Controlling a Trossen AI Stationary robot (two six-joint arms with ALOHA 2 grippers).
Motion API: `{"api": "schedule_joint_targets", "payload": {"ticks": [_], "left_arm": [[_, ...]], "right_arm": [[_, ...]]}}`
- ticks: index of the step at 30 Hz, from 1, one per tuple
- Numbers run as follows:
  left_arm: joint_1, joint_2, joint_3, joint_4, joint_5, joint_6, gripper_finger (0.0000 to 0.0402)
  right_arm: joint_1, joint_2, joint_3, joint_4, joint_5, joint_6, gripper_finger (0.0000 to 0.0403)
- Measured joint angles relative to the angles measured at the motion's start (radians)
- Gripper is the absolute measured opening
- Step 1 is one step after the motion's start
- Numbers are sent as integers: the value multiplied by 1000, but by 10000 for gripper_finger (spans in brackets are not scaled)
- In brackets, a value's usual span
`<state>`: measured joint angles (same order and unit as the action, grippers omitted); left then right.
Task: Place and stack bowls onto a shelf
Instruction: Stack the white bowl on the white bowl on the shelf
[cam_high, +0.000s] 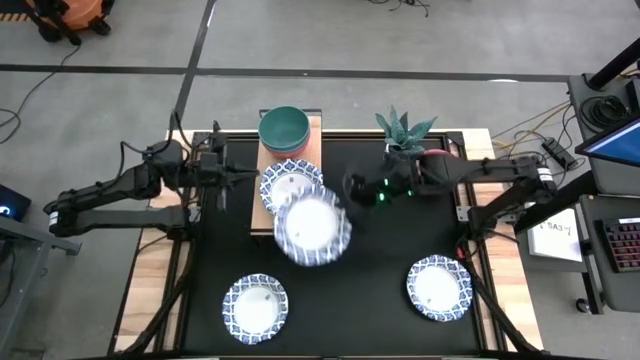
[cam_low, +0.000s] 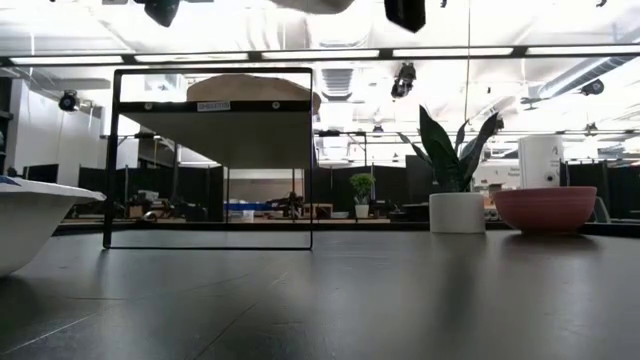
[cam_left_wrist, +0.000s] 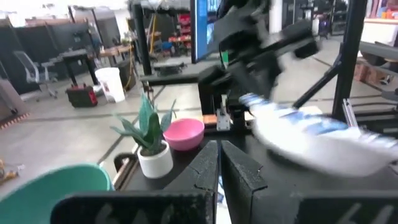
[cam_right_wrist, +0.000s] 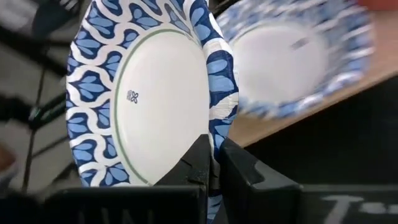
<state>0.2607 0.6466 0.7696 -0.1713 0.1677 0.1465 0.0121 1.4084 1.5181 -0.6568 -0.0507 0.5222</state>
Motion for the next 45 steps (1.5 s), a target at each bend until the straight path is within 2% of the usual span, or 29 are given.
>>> {"api": "schedule_joint_targets", "payload": {"ticks": [8,13,21,30,35,40,45], "left_arm": [[0,-31,0,48,0,14,0],[0,-46,0,40,0,14,0],[0,-47,0,37,0,22,0],[0,-46,0,36,0,25,0],[0,-46,0,32,0,25,0],[0,-46,0,30,0,23,0],[0,-46,0,28,0,20,0]], "right_arm": [[-221,49,0,12,-11,36,12],[-300,89,0,33,-91,40,12],[-314,136,0,120,-111,8,22],[-314,151,0,160,-109,2,118],[-314,150,0,172,-107,-13,149],[-314,137,0,171,-102,-52,146],[-314,132,0,156,-34,-113,115]]}}
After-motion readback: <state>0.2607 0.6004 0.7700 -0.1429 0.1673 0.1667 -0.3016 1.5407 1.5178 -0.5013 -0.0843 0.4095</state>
